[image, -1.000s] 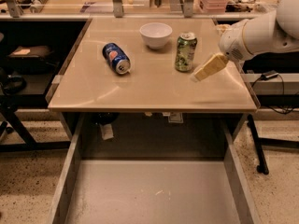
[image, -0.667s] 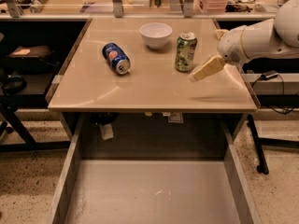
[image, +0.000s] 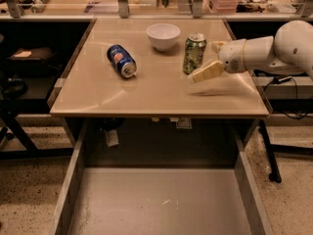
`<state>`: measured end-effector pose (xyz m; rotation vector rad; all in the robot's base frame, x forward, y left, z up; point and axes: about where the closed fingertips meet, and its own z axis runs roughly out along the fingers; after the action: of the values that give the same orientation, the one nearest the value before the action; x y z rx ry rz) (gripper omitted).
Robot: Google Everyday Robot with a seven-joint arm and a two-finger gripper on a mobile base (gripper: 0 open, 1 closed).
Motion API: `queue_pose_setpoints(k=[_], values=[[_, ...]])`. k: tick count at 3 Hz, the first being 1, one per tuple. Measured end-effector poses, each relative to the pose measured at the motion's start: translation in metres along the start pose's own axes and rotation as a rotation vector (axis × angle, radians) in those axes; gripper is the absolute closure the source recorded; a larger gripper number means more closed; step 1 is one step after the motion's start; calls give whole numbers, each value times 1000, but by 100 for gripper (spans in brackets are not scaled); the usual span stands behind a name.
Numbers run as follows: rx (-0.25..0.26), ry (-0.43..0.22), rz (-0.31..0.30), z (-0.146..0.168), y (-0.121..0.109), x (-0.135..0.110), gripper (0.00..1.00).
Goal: Place green can into top drawer
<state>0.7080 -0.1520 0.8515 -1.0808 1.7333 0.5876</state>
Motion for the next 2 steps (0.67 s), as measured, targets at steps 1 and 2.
queue_pose_setpoints(k=[1,2], values=[[-45,-76,27,14,-4,-11,0],[-53,-112,-7,19,-6,-33,0]])
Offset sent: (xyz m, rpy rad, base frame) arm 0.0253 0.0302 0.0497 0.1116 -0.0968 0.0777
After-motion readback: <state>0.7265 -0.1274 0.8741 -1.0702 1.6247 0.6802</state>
